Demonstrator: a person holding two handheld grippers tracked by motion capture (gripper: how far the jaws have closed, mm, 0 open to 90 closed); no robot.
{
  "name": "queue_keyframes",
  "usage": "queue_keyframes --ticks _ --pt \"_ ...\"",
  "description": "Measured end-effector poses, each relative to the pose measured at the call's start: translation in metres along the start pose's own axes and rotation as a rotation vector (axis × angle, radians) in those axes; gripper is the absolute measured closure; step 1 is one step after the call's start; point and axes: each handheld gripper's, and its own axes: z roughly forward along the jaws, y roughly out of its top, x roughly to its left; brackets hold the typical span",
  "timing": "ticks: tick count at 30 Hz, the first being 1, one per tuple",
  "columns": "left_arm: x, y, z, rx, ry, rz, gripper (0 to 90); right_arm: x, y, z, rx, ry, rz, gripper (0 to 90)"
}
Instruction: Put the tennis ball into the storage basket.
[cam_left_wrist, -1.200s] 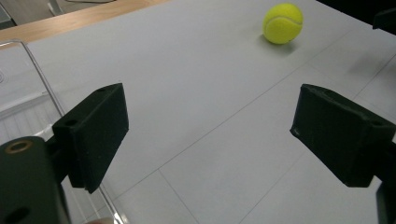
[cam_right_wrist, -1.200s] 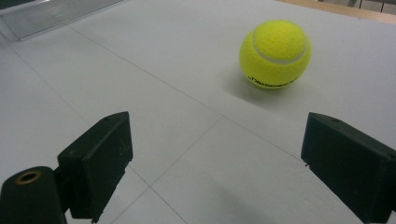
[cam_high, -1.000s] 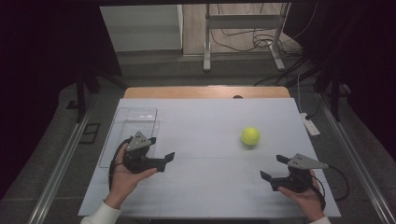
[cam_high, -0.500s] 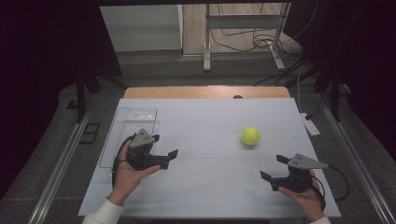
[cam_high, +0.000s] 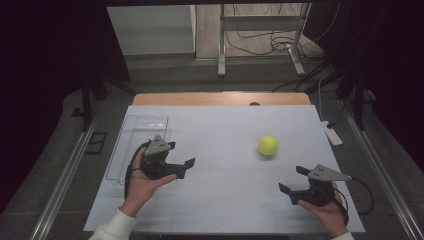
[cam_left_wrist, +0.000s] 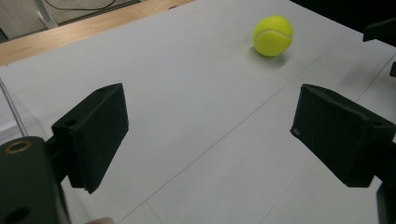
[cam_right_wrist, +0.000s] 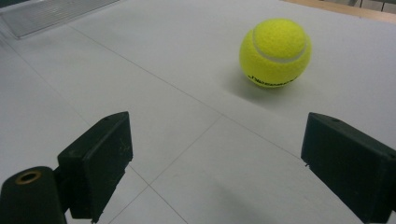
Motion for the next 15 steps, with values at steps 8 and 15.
queue_keyframes --ticks 8,15 --pt "-0.003 0.005 0.007 0.003 -0.014 0.007 11.9 0.0 0.0 0.0 0.001 -0.001 0.003 9.4" --pt "-0.005 0.009 0.013 0.007 -0.025 0.012 11.8 0.0 -0.001 0.0 0.005 -0.004 0.004 9.4"
